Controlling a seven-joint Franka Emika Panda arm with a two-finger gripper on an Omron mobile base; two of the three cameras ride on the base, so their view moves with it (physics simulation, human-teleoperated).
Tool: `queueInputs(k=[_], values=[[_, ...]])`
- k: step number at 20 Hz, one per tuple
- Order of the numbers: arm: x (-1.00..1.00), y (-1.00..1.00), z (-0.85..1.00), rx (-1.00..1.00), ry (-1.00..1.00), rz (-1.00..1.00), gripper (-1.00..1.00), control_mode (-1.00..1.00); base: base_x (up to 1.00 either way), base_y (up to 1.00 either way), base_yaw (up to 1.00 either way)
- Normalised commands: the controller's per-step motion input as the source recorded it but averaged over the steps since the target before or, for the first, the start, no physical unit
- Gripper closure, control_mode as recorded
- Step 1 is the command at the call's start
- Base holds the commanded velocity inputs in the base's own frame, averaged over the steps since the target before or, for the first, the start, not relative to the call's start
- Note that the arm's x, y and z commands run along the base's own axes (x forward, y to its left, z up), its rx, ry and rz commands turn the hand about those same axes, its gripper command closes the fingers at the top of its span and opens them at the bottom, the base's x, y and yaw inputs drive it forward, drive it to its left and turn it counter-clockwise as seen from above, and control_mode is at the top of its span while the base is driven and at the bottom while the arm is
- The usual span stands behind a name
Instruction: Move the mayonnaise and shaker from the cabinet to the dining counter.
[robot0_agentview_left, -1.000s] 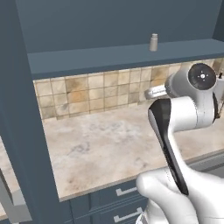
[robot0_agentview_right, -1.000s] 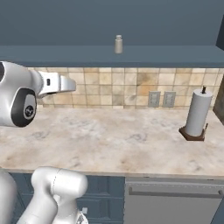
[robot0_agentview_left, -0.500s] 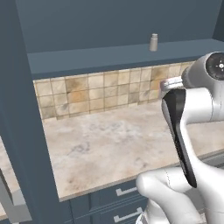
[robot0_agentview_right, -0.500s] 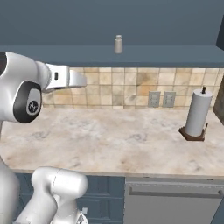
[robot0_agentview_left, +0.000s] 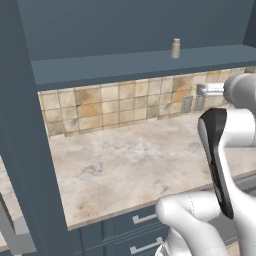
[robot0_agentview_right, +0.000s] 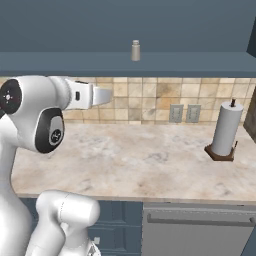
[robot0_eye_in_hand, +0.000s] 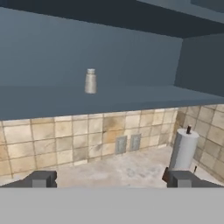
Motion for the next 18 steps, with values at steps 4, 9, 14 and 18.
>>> queueInputs(k=[4, 9, 14, 18], values=[[0.02, -0.08, 0.45, 0.12, 0.00, 0.00, -1.00, -1.00, 0.00, 0.00, 0.00], [0.17, 0.00, 0.31, 0.07, 0.00, 0.01, -1.00, -1.00, 0.00, 0.00, 0.00], [0.39, 0.00, 0.00, 0.00, 0.00, 0.02, -1.00, -1.00, 0.00, 0.00, 0.00], [0.44, 0.00, 0.04, 0.00, 0.00, 0.01, -1.00, -1.00, 0.00, 0.00, 0.00]])
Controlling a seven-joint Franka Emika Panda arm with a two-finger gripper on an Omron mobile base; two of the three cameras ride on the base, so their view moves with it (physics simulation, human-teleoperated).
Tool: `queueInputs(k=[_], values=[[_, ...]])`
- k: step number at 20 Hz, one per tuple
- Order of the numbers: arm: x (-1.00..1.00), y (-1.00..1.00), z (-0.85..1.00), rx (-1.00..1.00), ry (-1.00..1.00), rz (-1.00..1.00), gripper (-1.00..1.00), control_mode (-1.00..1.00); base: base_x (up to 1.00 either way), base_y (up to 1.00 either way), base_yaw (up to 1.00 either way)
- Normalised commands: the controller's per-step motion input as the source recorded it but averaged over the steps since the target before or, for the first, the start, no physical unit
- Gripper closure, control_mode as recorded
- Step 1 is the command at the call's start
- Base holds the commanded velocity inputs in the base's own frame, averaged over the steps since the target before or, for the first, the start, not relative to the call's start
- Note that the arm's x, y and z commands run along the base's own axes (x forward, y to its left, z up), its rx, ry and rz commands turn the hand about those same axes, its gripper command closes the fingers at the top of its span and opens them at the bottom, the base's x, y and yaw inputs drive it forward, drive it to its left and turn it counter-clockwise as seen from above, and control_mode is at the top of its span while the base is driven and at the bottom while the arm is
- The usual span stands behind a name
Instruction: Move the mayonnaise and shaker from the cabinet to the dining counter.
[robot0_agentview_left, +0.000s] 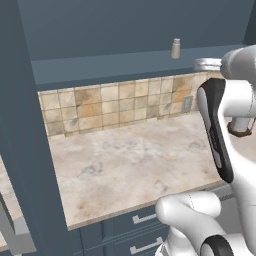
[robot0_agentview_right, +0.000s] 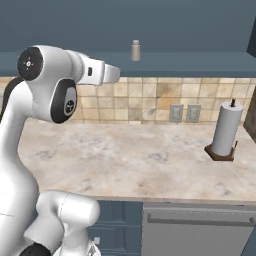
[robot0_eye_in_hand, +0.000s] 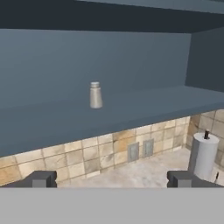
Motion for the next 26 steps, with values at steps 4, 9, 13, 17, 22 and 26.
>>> queueInputs(k=[4, 9, 13, 17, 22, 26], values=[[0.51, 0.02, 0.02, 0.00, 0.00, 0.01, -1.00, -1.00, 0.00, 0.00, 0.00], [0.57, 0.05, 0.00, 0.00, 0.00, 0.01, -1.00, -1.00, 0.00, 0.00, 0.00], [0.63, 0.07, 0.00, 0.00, 0.01, 0.01, -1.00, -1.00, 0.00, 0.00, 0.00], [0.65, 0.00, -0.01, 0.00, 0.08, 0.01, -1.00, -1.00, 0.00, 0.00, 0.00], [0.61, 0.00, -0.01, 0.00, 0.08, 0.00, -1.00, -1.00, 0.00, 0.00, 0.00], [0.46, 0.00, -0.01, 0.00, 0.03, 0.00, -1.00, -1.00, 0.00, 0.00, 0.00]])
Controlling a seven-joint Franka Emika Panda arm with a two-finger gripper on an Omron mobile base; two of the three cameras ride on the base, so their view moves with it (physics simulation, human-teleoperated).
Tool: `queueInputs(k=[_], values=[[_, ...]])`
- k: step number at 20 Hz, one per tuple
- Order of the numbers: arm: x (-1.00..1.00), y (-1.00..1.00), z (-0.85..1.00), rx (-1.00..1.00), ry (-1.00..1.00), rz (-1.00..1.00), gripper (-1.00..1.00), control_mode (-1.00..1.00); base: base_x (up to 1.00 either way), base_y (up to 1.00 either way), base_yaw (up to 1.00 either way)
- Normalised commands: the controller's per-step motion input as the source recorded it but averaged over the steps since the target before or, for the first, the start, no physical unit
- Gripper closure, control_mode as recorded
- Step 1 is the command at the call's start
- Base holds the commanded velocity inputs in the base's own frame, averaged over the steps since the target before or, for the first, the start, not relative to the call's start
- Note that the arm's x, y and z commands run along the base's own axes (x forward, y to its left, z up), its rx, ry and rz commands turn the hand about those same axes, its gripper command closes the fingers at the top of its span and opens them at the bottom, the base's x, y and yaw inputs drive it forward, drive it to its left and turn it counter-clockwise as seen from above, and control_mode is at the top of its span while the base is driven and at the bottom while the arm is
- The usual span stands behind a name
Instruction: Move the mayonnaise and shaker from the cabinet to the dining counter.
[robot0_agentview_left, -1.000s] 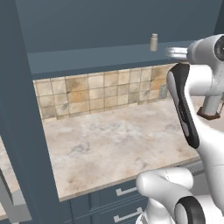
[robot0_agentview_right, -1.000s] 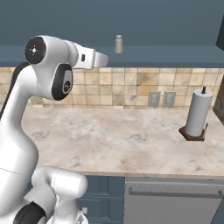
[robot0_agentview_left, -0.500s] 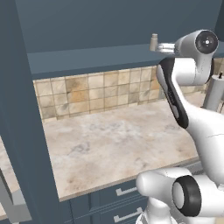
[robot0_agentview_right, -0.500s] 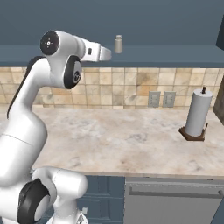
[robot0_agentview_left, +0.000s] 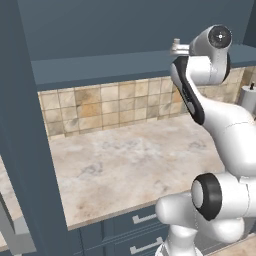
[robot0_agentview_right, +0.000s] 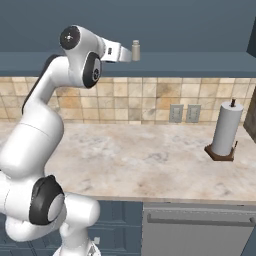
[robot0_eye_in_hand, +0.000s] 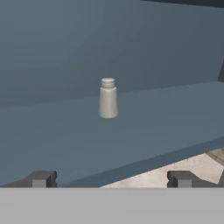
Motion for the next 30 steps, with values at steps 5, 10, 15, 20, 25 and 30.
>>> queueInputs(k=[5, 10, 15, 20, 25, 30], values=[[0.45, -0.01, -0.15, 0.00, 0.00, 0.00, -1.00, -1.00, 0.00, 0.00, 0.00], [0.48, -0.10, -0.25, 0.00, 0.00, 0.00, -1.00, -1.00, 0.00, 0.00, 0.00], [0.41, -0.18, 0.00, 0.00, 0.04, 0.00, -1.00, -1.00, 0.00, 0.00, 0.00], [0.40, -0.04, 0.00, 0.00, 0.06, 0.00, -1.00, -1.00, 0.00, 0.00, 0.00], [0.37, 0.00, 0.00, 0.00, 0.02, 0.00, -1.00, -1.00, 0.00, 0.00, 0.00], [0.29, -0.02, 0.00, 0.00, 0.00, 0.00, -1.00, -1.00, 0.00, 0.00, 0.00]])
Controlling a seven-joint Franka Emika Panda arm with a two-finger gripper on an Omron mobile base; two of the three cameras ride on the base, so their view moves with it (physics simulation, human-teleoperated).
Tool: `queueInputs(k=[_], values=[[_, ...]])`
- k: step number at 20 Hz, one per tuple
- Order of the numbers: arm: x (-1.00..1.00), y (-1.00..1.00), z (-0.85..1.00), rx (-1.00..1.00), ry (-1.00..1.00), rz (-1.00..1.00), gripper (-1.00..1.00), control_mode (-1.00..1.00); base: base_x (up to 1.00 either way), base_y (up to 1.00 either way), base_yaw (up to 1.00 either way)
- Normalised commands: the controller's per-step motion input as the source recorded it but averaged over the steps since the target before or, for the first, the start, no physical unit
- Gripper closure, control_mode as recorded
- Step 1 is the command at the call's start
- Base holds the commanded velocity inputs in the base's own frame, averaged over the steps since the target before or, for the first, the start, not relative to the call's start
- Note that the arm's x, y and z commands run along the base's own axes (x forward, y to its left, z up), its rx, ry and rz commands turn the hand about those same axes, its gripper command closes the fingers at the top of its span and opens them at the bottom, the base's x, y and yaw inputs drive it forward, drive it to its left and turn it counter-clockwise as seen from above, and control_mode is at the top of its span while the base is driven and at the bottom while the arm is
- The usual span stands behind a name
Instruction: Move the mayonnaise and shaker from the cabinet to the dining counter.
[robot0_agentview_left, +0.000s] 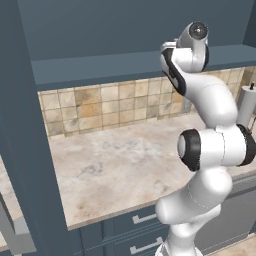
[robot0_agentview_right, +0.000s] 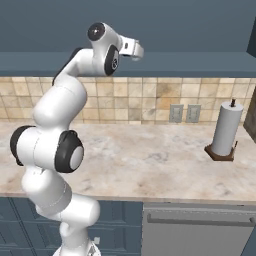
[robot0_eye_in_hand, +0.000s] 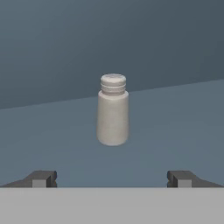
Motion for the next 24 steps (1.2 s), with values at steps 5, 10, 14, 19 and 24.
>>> queueInputs(k=[5, 10, 14, 19, 24], values=[[0.25, -0.06, 0.00, 0.00, 0.00, 0.00, -1.00, -1.00, 0.00, 0.00, 0.00], [0.23, -0.07, 0.00, 0.00, 0.00, 0.00, -1.00, -1.00, 0.00, 0.00, 0.00], [0.24, -0.03, 0.00, 0.00, 0.00, 0.00, -1.00, -1.00, 0.00, 0.00, 0.00], [0.18, -0.08, 0.00, 0.00, 0.01, 0.00, -1.00, -1.00, 0.00, 0.00, 0.00], [0.16, -0.06, -0.01, 0.00, 0.01, 0.00, -1.00, -1.00, 0.00, 0.00, 0.00]])
